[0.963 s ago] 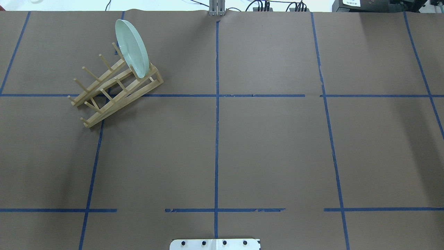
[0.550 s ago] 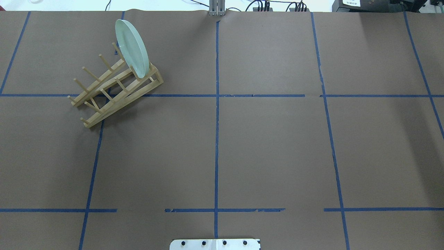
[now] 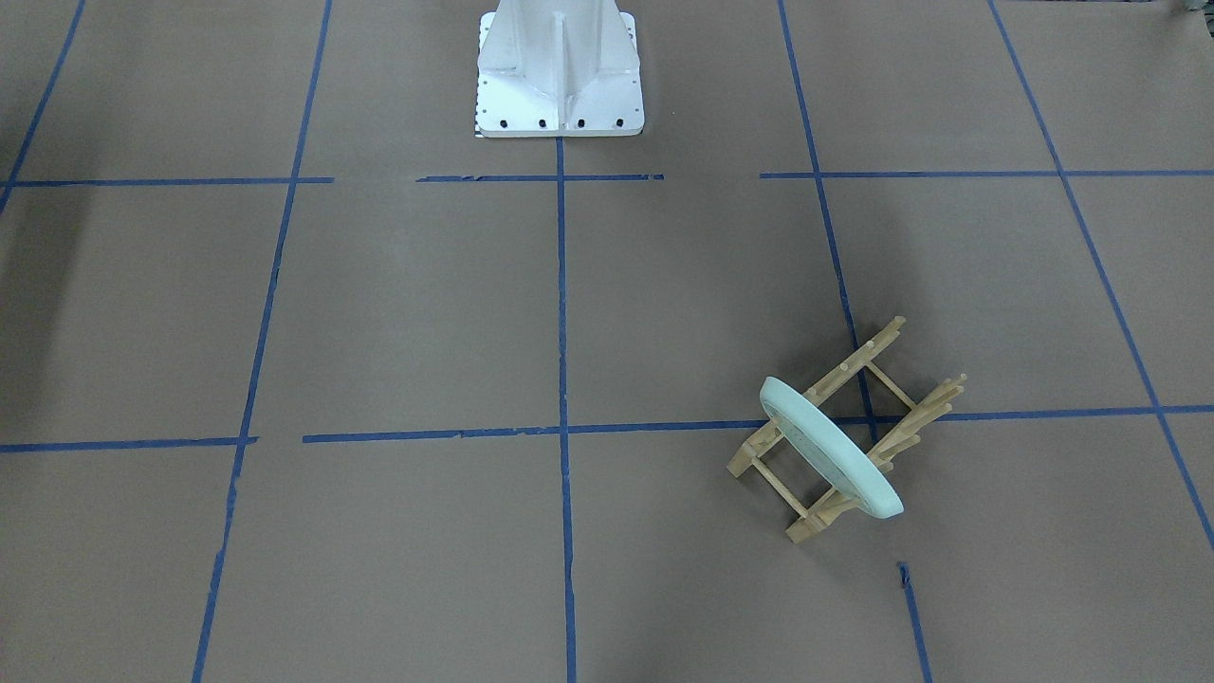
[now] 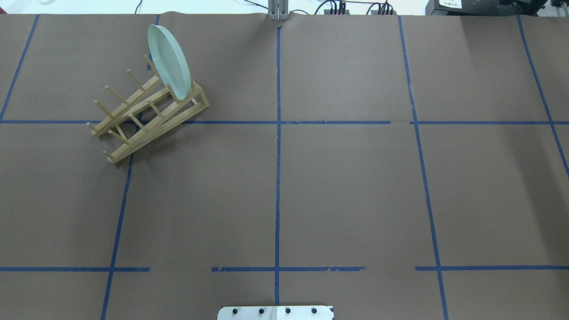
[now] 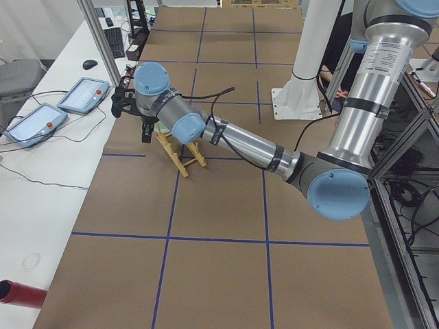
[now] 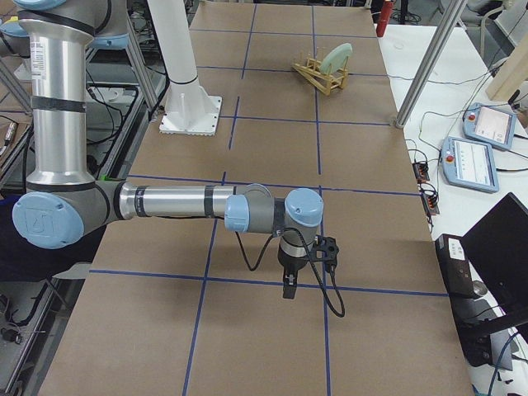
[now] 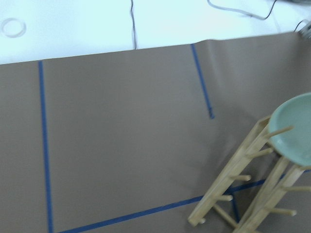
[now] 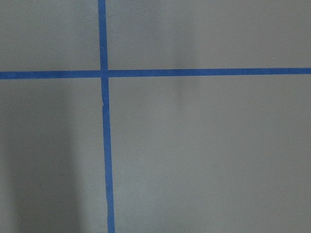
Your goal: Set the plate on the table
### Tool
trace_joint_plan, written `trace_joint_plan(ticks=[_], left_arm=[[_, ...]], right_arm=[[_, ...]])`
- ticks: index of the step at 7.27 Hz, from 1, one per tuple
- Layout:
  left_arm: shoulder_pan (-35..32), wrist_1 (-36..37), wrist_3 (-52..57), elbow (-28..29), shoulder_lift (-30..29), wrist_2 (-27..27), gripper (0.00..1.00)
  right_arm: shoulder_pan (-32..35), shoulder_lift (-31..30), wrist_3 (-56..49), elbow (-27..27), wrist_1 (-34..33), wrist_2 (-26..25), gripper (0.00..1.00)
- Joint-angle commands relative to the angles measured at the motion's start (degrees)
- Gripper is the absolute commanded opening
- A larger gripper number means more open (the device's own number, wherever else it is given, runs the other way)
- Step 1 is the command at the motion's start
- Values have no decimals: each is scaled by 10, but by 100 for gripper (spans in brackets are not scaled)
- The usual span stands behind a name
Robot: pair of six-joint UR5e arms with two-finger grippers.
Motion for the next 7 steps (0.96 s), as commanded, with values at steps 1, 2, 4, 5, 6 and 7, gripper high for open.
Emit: trace_joint_plan(ticks=[1, 2, 4, 5, 6, 7], left_arm=[[99, -218, -276, 24, -4, 94, 100], [137, -304, -368, 36, -4, 172, 100], [227, -388, -578, 57, -34, 307, 100], [277, -390, -610, 61, -44, 370, 100], [312, -391, -610, 79, -60, 414, 100], [326, -391, -610, 104, -83, 442, 100]], right_arm=[[-1, 0, 1, 0, 0, 0, 100], [0, 0, 0, 0, 0, 0, 100], [-1, 0, 0, 0, 0, 0, 100], [0, 0, 0, 0, 0, 0, 100], [-1, 0, 1, 0, 0, 0, 100], [-1, 0, 1, 0, 0, 0, 100]])
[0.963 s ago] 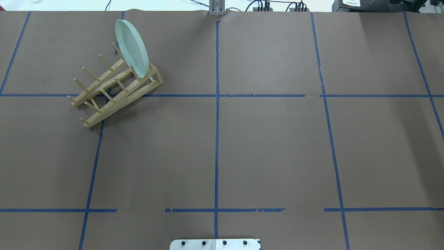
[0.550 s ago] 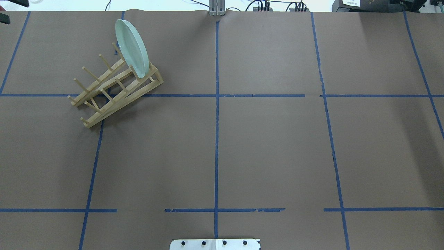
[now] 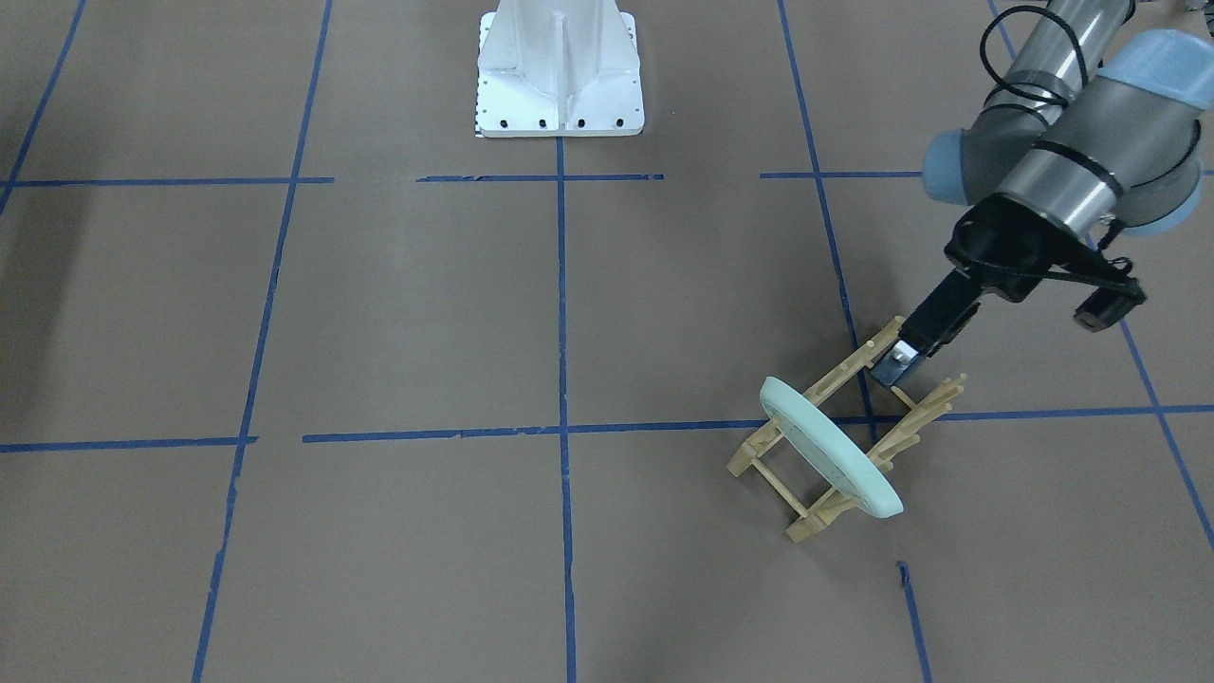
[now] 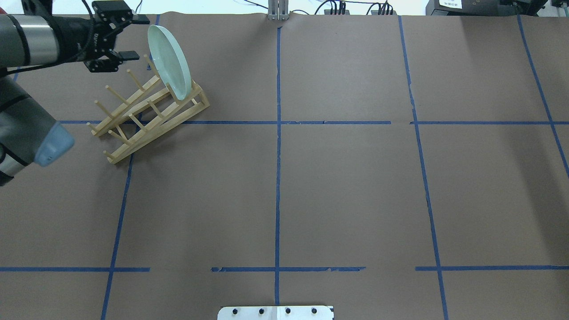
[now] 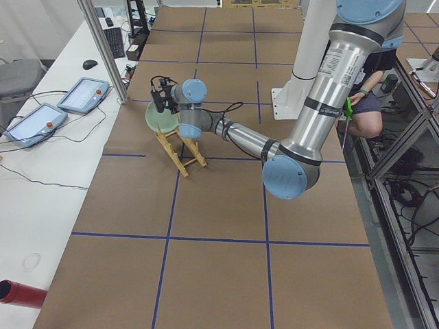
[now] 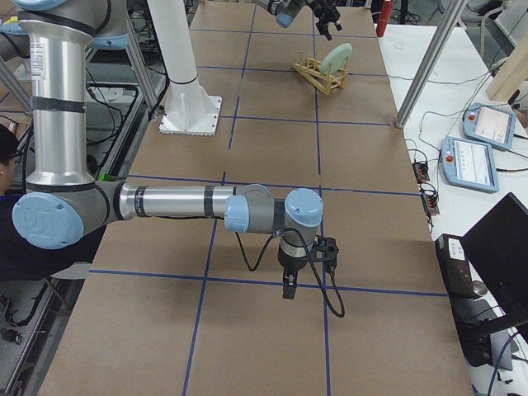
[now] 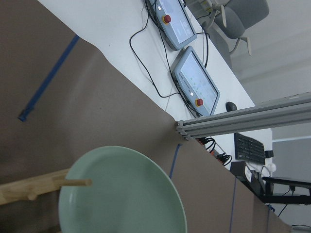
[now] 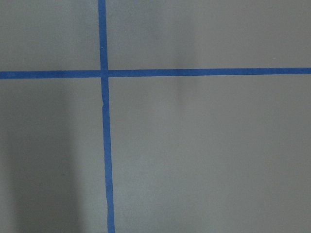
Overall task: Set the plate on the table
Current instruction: 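Reach the left gripper to the top rim of the green plate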
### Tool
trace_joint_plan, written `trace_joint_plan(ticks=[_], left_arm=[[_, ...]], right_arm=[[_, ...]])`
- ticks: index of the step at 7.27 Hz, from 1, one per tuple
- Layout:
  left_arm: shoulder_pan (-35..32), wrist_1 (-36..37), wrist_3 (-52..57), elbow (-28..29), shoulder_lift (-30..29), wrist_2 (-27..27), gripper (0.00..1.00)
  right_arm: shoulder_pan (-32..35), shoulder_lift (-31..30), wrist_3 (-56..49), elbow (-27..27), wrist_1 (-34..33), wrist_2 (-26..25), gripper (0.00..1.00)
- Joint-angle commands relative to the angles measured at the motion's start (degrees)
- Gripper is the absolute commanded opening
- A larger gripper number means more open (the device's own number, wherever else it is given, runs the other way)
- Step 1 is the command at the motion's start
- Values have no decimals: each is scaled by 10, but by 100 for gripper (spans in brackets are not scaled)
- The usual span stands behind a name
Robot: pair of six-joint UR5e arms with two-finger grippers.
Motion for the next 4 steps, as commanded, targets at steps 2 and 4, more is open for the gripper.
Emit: trace_joint_plan(ticks=[2, 4], left_arm=[[31, -2, -8, 39, -36, 47, 81], [31, -1, -5, 42, -35, 46, 58]], right_arm=[[1, 0, 0, 0, 0, 0, 100], [0, 0, -1, 0, 0, 0, 100]])
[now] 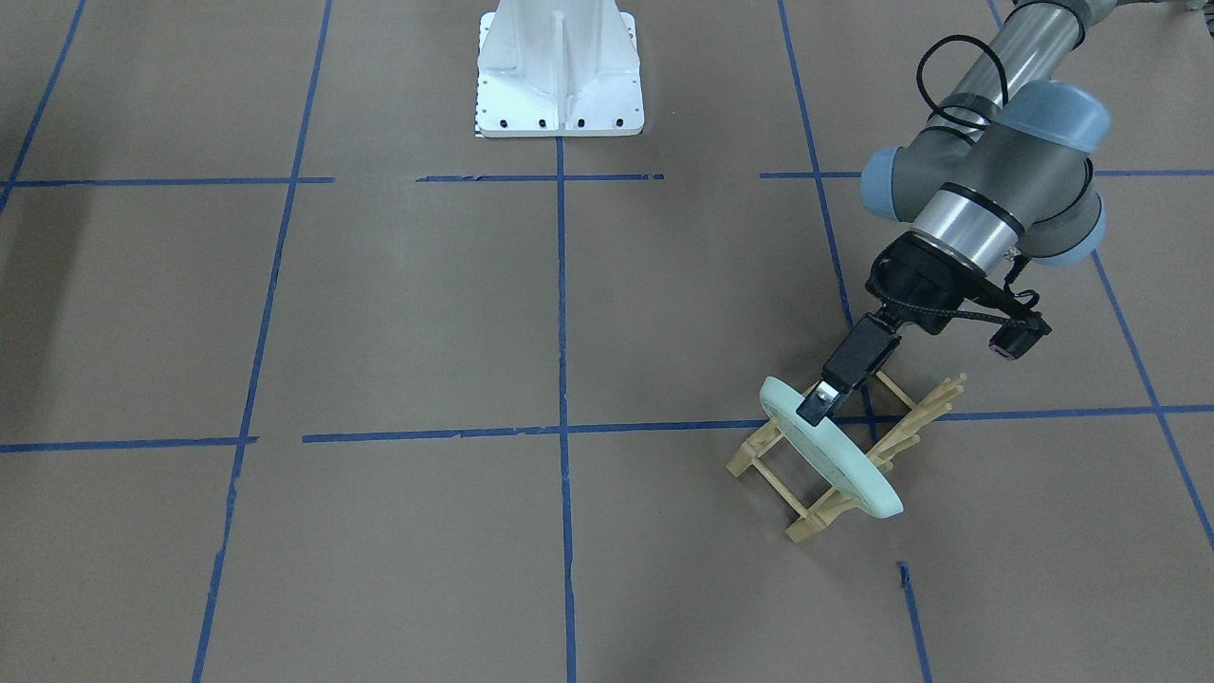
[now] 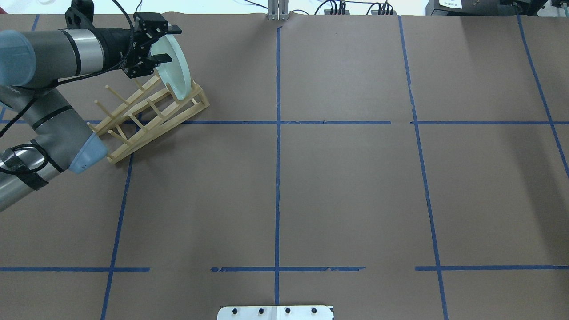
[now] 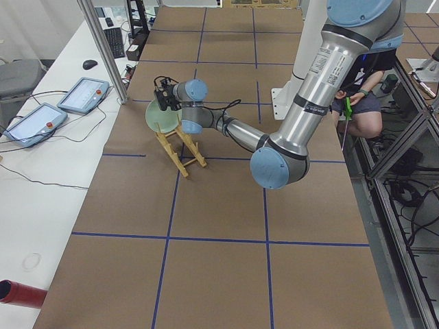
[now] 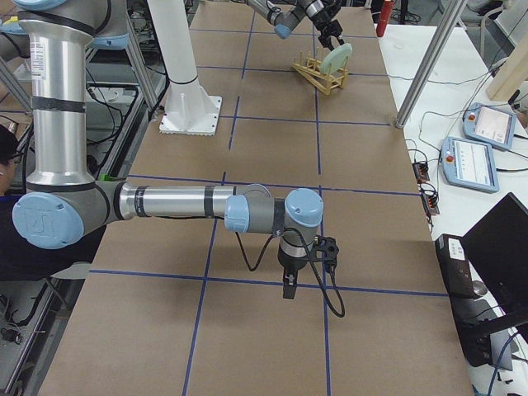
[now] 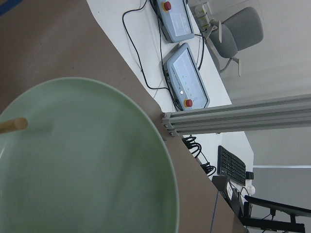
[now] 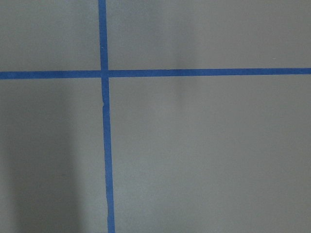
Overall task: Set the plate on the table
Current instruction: 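Reach the left gripper to the top rim of the green plate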
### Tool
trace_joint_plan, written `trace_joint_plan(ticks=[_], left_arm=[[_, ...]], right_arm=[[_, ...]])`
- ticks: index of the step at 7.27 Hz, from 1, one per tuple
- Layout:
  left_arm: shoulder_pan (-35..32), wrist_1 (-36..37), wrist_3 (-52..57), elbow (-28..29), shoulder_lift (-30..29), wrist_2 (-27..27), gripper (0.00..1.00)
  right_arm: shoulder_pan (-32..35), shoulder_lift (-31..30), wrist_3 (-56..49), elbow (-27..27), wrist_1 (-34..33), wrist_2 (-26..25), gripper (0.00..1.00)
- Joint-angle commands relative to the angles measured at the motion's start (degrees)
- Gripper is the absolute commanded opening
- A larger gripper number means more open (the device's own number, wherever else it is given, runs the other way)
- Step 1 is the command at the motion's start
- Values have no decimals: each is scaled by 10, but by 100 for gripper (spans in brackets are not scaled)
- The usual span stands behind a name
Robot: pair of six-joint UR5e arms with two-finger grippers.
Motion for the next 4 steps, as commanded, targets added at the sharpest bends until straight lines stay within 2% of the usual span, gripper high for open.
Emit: trace_joint_plan(ticks=[1, 2, 3, 4], left_arm=[[0, 0, 2, 3, 0, 0, 44], [0, 0, 2, 3, 0, 0, 27], [0, 0, 2, 2, 1, 0, 5], [-3, -2, 16, 2, 2, -1, 0]], right_arm=[[1, 0, 0, 0, 0, 0, 100], [0, 0, 0, 0, 0, 0, 100], [0, 0, 0, 0, 0, 0, 100], [1, 0, 1, 0, 0, 0, 100]])
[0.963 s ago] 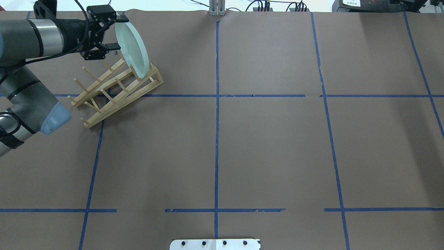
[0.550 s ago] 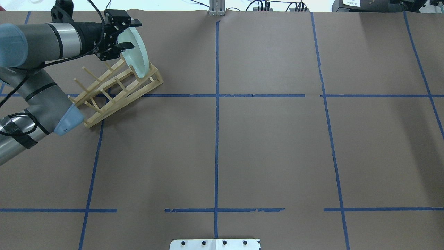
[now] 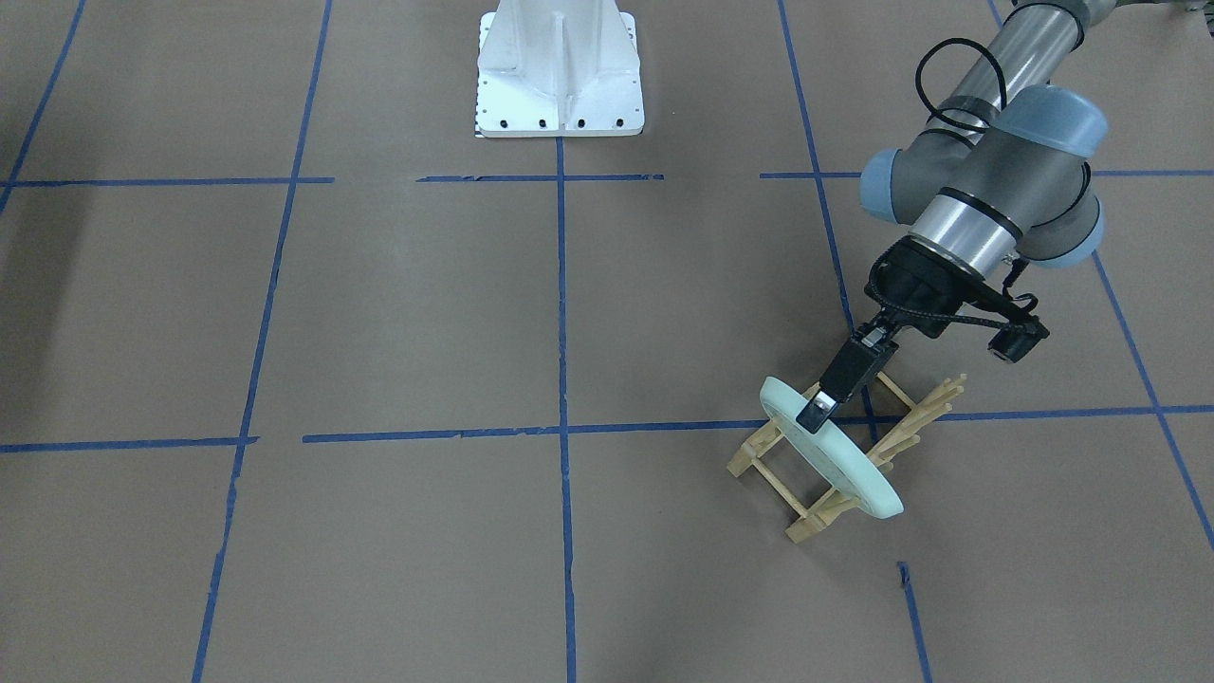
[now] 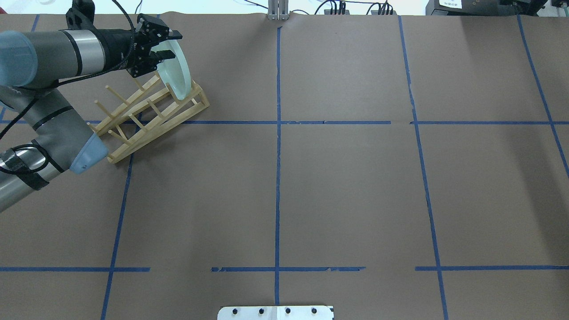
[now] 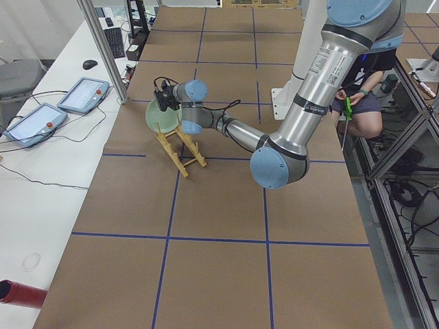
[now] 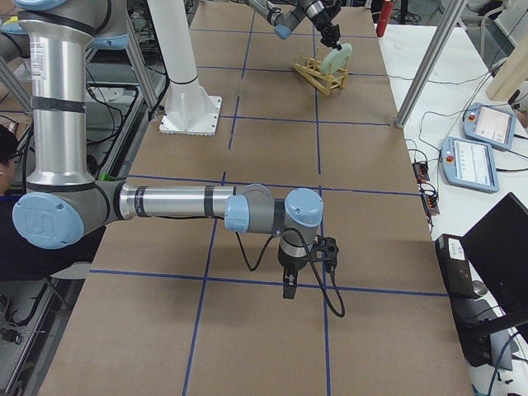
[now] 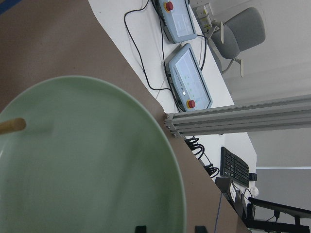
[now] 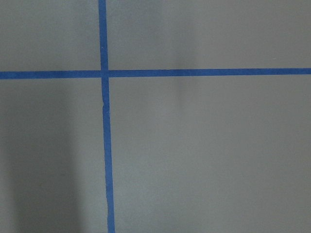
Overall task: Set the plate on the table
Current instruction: 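Grasp the plate rim with the left gripper and lift it from the rack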
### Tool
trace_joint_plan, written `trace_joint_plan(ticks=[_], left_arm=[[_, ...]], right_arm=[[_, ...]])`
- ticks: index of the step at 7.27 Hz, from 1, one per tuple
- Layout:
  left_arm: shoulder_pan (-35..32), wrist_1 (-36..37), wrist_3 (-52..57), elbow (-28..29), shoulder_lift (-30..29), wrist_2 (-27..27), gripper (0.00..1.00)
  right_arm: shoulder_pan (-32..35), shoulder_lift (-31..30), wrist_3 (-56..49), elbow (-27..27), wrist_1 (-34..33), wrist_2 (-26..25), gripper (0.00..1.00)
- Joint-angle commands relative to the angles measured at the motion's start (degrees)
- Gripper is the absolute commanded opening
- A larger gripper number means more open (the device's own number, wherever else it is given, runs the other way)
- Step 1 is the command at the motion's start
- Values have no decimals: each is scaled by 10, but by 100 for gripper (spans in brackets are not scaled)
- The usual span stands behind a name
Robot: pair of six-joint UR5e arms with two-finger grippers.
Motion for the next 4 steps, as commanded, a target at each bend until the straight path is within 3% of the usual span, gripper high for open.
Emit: trace_joint_plan(ticks=[1, 4], left_arm=[[-5, -21, 35, 0, 4, -5, 0], [-19, -92, -14, -6, 13, -1, 0]], right_arm=[[1, 0, 1, 0, 0, 0, 100], [1, 0, 0, 0, 0, 0, 100]])
